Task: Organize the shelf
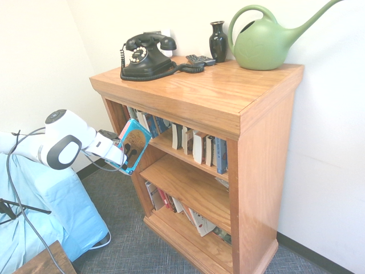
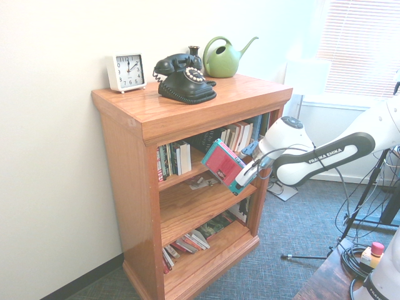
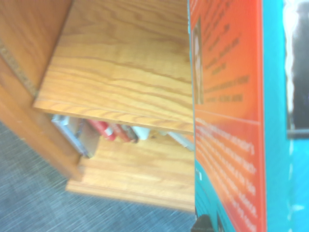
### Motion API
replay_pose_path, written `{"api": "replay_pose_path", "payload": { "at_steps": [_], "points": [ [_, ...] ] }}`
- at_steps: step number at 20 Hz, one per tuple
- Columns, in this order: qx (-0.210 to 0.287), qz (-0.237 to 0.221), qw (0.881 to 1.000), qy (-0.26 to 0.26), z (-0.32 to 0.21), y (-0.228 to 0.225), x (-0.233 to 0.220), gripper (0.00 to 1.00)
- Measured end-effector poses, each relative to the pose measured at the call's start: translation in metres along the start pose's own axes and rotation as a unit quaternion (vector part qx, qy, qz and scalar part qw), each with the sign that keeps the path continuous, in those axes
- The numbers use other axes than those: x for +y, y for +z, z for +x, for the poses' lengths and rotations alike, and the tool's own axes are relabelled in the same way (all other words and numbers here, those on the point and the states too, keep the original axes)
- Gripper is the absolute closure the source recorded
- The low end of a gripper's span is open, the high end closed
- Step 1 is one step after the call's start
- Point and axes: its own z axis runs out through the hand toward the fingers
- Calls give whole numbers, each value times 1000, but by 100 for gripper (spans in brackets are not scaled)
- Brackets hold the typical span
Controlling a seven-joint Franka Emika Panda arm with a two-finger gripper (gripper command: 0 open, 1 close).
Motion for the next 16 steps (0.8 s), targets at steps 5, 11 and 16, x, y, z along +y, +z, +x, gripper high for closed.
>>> {"api": "replay_pose_path", "payload": {
  "at_steps": [5, 11, 16],
  "points": [
    [-31, -4, 999, 13, 24, -7, -12, 100],
    [-51, -14, 998, 19, 38, 20, -24, 100],
    [-48, -11, 999, 22, 54, 24, -33, 100]
  ]
}}
